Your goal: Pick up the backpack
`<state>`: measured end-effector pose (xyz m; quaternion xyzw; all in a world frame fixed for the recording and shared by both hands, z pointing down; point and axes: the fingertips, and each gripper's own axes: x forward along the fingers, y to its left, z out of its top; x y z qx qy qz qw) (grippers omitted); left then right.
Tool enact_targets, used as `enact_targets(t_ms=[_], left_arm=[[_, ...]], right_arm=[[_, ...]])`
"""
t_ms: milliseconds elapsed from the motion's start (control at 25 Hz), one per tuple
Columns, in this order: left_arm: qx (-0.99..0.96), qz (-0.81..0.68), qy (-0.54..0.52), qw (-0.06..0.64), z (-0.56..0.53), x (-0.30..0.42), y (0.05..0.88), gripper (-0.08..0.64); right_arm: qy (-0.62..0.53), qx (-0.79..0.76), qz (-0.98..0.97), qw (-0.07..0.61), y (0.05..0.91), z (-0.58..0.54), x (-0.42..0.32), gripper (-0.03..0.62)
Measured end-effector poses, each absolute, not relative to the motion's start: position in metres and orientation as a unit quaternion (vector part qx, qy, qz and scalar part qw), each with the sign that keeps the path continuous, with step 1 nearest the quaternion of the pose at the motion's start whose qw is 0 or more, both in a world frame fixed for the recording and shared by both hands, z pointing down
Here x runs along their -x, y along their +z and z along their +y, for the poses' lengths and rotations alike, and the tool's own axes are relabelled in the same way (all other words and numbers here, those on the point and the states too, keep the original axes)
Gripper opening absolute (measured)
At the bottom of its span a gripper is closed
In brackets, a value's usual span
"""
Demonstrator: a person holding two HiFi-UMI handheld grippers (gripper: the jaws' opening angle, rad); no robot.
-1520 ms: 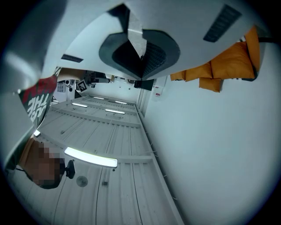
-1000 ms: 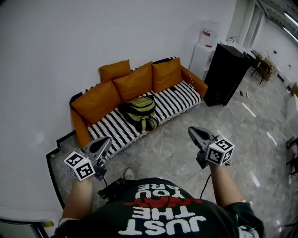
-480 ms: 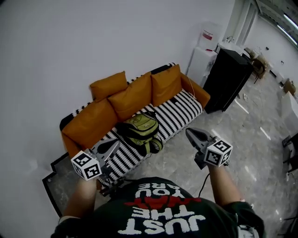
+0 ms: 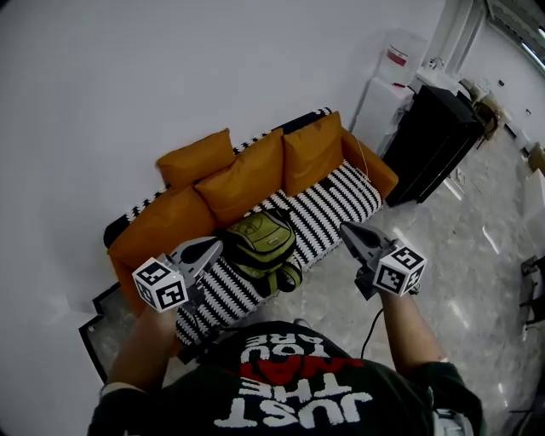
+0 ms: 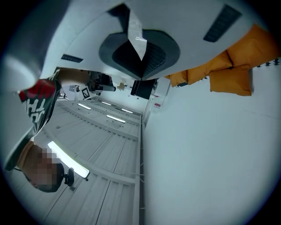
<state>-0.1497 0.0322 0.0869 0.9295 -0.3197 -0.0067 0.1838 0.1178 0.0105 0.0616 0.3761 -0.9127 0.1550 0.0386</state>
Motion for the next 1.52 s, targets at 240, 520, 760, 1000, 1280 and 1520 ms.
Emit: enact_targets(t_ms=[240,520,760,1000,1280,1520], left_arm=[[-0.897,-0.386,0.008,0.215,0.004,0.12,0.118,0.009],[-0.866,-0.42,0.038,0.27,-0.019,0.104,0.215,0.009],[-0.847,-0.405,0.048,0.342,-0.016,0.109,0.347,0.009],[-0.83,-0.384,0.093,0.393,-0.001,0.107,0.488,0.009],[-0.803,-0.342,0.163,0.46,0.034,0.074,0.628,0.015],[-0.783,-0.316,0.175,0.506,0.055,0.045,0.682,0.198]], right_arm=[[0.16,-0.302,-0.937,0.069,0.099,-0.05,-0.128,0.028],[0.163,-0.261,-0.946,0.104,0.183,-0.102,-0.108,0.028],[0.189,-0.266,-0.937,0.129,0.293,-0.096,-0.083,0.028],[0.24,-0.284,-0.916,0.152,0.411,-0.073,-0.078,0.028],[0.276,-0.278,-0.901,0.185,0.503,-0.047,-0.084,0.028],[0.302,-0.277,-0.89,0.2,0.55,-0.019,-0.094,0.028]])
